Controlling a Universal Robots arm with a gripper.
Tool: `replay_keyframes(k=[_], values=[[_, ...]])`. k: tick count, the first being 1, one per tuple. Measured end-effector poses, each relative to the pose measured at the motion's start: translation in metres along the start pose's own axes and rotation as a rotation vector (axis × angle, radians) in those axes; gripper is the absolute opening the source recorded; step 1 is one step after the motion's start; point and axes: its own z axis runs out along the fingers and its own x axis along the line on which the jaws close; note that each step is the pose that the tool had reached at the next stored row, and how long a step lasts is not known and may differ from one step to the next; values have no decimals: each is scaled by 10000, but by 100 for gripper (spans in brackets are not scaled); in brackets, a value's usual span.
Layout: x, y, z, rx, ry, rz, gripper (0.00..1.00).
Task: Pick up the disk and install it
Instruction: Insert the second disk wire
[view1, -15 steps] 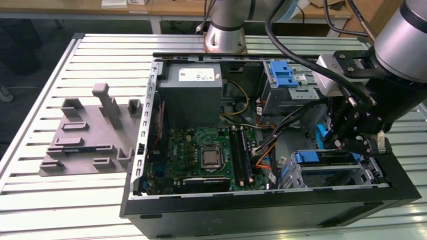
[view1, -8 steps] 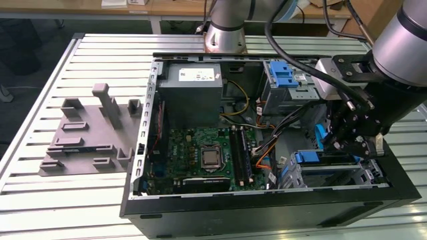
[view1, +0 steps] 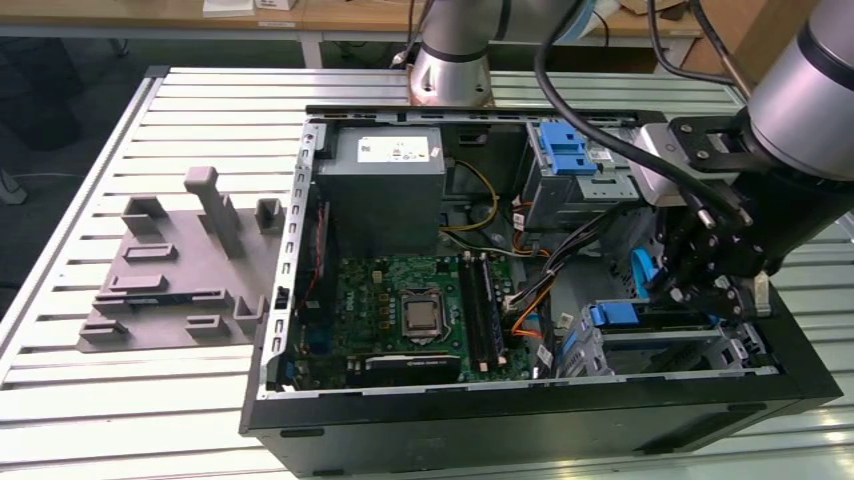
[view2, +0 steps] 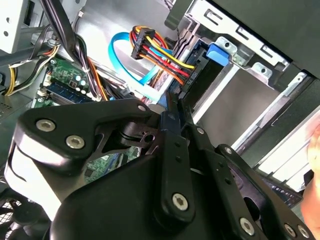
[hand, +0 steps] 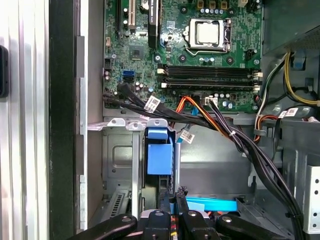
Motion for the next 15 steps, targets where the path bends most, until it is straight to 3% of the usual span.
replay_keyframes(k=[15], values=[[15, -33, 50, 4, 2, 71, 16]])
